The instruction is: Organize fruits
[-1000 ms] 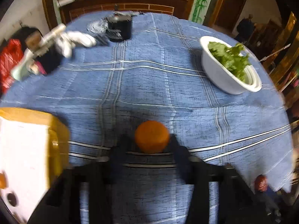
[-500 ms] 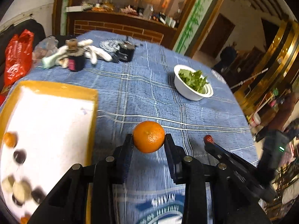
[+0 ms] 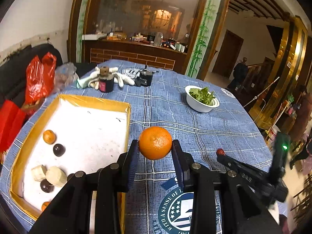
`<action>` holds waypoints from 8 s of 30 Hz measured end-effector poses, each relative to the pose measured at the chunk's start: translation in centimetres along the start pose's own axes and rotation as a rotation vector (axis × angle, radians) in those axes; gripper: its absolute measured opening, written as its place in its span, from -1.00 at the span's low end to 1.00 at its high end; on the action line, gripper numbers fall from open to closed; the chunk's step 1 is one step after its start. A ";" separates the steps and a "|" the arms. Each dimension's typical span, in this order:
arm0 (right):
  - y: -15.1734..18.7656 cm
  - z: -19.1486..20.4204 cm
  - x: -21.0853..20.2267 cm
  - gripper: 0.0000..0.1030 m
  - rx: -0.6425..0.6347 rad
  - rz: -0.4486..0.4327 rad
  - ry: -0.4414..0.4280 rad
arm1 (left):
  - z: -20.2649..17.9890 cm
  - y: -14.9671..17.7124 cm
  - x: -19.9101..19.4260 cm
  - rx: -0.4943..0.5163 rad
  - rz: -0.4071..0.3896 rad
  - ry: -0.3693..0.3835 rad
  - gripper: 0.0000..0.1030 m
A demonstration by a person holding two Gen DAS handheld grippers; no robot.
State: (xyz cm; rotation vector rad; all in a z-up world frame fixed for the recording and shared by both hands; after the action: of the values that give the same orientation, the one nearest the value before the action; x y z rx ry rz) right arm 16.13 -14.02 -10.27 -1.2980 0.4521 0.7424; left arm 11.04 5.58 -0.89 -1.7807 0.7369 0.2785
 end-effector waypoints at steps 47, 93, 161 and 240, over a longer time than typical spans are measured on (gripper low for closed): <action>4.4 21.9 -5.2 -0.59 -0.236 0.081 -0.304 | 17.3 3.2 -10.6 -0.309 -0.110 -0.155 -0.36; 3.9 6.5 -9.9 0.45 0.014 -0.170 -0.015 | -3.1 2.2 -9.2 0.196 -0.094 -0.277 0.84; 7.1 9.5 -7.0 0.66 -0.105 -0.124 0.059 | 1.8 4.7 -7.8 0.058 -0.049 -0.316 0.85; 9.7 13.0 -9.7 0.80 -0.239 -0.177 0.063 | 3.0 7.8 -10.8 0.009 -0.086 -0.380 1.00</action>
State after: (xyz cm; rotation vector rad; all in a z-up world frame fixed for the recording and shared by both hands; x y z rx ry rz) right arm 1.18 -2.83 -7.37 -1.5672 0.2998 0.6209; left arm -1.59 10.65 -2.22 -1.6802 0.3885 0.5366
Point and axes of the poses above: each gripper's, at about its wrist camera, not at the fingertips, and x roughly the way its jaws point, z to its left, y to its underside, the point moved 10 cm from there along x, roughly the way its jaws point, and after that the axes turned 14 degrees about y, right-handed, at the moved point
